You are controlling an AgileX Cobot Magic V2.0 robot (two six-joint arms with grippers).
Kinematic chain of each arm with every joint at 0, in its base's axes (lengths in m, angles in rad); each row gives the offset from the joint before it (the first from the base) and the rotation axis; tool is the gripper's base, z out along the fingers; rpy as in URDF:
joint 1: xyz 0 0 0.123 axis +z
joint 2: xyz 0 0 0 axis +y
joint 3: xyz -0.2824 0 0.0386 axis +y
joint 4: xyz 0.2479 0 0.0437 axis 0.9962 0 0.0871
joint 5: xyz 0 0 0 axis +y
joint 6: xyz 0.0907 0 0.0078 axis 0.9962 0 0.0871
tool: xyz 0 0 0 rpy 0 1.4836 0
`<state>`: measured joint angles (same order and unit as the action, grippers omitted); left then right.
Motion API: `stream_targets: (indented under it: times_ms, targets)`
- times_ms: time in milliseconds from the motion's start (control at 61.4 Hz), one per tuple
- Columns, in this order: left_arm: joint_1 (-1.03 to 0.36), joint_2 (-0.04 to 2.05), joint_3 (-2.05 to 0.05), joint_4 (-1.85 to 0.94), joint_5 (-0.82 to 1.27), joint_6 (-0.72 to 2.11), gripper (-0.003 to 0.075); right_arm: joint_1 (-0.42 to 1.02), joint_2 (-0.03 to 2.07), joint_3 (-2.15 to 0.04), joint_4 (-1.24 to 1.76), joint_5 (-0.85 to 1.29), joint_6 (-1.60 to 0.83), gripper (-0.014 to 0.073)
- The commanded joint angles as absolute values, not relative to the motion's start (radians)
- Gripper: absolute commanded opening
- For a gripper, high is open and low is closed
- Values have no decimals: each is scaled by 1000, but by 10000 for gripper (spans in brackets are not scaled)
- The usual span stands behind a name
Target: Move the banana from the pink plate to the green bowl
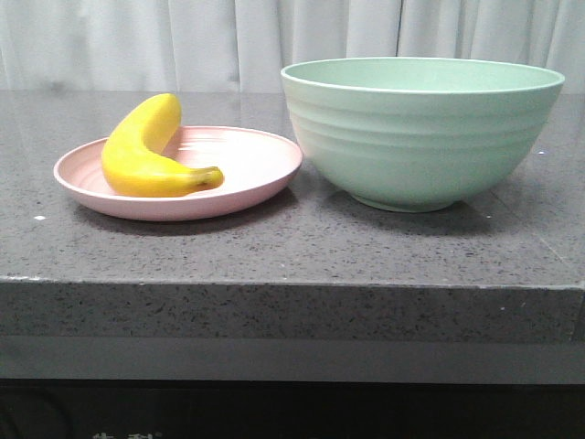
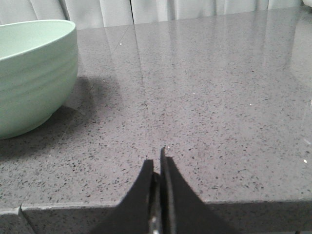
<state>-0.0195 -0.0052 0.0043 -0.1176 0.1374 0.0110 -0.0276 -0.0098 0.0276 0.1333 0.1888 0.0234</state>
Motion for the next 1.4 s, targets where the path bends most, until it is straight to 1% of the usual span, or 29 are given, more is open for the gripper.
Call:
stream_targets:
  times_ms: [0,944,1189,1254,1319,1384]
  targets:
    - [-20,-28,8,-126,58,8,-18,-34,-31,23,136,109,19,-68]
    - [-20,-28,8,-126,58,8,-18,-34,-31,23,136,109,19,-68]
    - [-20,-28,8,-128,-6,8,-18,-34,-31,22,136,116,19,-68]
    - [-20,-28,-16,-127,-20,8,-18,-34,-31,10,137,116,19,-68]
    - [-20,-19,-72,-123,26,8,-18,-34,-30,-29,140,129,19,-68]
    - [-20,6,-144,-106,69,8,-18,-34,-17,-99,140,198,19,-68]
